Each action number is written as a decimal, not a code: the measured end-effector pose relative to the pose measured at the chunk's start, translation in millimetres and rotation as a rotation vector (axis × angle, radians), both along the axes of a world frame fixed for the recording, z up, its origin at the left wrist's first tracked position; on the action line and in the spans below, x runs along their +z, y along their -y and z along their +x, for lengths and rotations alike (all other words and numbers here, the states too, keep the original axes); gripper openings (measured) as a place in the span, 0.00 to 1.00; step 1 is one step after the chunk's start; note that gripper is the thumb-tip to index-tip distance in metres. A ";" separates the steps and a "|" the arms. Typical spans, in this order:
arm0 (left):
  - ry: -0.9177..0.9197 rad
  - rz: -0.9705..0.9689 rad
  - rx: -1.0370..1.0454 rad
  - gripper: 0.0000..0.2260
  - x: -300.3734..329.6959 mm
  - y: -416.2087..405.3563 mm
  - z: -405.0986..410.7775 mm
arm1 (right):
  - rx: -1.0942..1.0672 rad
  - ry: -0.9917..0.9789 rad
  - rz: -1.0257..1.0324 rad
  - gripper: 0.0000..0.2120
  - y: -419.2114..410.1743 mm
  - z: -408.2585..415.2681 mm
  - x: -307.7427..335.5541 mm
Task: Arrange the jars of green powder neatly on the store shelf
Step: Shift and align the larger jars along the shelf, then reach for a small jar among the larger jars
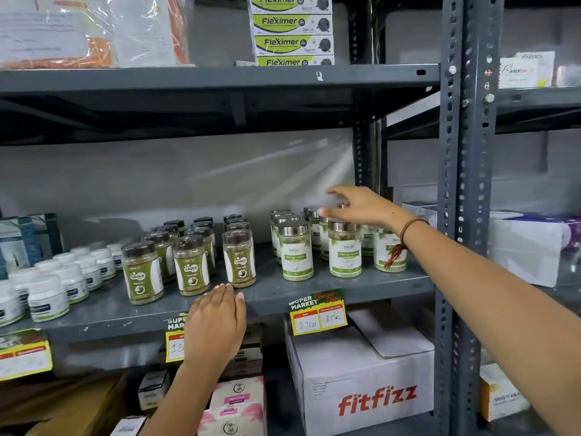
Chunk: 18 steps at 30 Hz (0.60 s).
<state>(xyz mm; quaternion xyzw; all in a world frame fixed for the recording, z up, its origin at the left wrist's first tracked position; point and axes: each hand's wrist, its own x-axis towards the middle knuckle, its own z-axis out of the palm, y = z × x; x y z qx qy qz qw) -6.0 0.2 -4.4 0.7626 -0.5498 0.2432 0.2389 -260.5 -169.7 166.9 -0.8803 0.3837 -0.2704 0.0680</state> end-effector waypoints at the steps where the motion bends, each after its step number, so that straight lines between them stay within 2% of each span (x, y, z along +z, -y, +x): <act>1: -0.002 -0.002 0.001 0.27 0.4 0.1 0.2 | 0.026 0.062 -0.051 0.38 -4.9 7.7 1.6; 3: -0.002 -0.009 0.003 0.27 1.0 0.0 0.1 | 0.091 0.135 -0.155 0.34 -16.5 28.8 4.0; 5: 0.000 -0.010 0.004 0.26 1.2 -0.1 -0.2 | 0.157 0.125 -0.207 0.31 -28.6 54.9 5.3; 12: -0.009 -0.027 0.013 0.23 -0.8 1.8 1.5 | 0.269 -0.230 -0.225 0.30 -46.0 145.1 -13.0; 18: -0.019 -0.050 -0.001 0.23 -2.3 4.8 3.7 | 0.257 -0.294 -0.194 0.34 -42.2 175.4 -22.5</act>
